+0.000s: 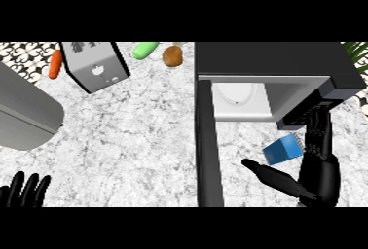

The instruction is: Pick up the milk, place it into the microwave and close the microwave

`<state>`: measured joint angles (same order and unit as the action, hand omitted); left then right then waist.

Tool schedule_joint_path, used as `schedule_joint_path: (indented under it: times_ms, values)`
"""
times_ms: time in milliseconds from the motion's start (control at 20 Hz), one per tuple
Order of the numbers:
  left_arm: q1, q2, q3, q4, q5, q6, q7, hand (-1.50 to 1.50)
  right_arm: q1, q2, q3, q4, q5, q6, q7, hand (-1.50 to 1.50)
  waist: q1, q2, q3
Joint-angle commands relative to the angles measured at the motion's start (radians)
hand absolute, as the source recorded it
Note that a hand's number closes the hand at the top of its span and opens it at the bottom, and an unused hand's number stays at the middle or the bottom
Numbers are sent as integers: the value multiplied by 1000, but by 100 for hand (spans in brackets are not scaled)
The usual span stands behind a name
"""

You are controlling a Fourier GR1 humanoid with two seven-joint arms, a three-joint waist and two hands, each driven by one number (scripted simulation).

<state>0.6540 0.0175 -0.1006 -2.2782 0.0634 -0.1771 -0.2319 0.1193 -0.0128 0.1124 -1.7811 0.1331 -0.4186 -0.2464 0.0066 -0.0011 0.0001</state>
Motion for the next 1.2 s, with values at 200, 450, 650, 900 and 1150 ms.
schedule_joint_path:
  times_ms: [200, 450, 650, 900, 1150]
  values:
    - [43, 3, 8, -19, 24, -18, -10, -150, 55, -35, -105, 95, -51, 17, -114, -150, -3, 0, 0]
    - [31, -1, 9, -22, -1, -12, -3, -150, 45, -62, -169, 194, -104, 70, -189, -150, -3, 0, 0]
    - [115, -17, -108, 34, -98, 16, -149, -150, 38, -91, -194, 300, -130, 142, -258, -150, 2, -1, 0]
    - [11, 13, 42, 27, 38, -22, -35, -150, -6, -106, -233, 460, -151, 194, -335, -150, -2, 1, 0]
    - [49, 10, 39, 21, 36, -40, -65, -150, -106, -149, -301, 587, -177, 222, -337, -150, 1, 1, 0]
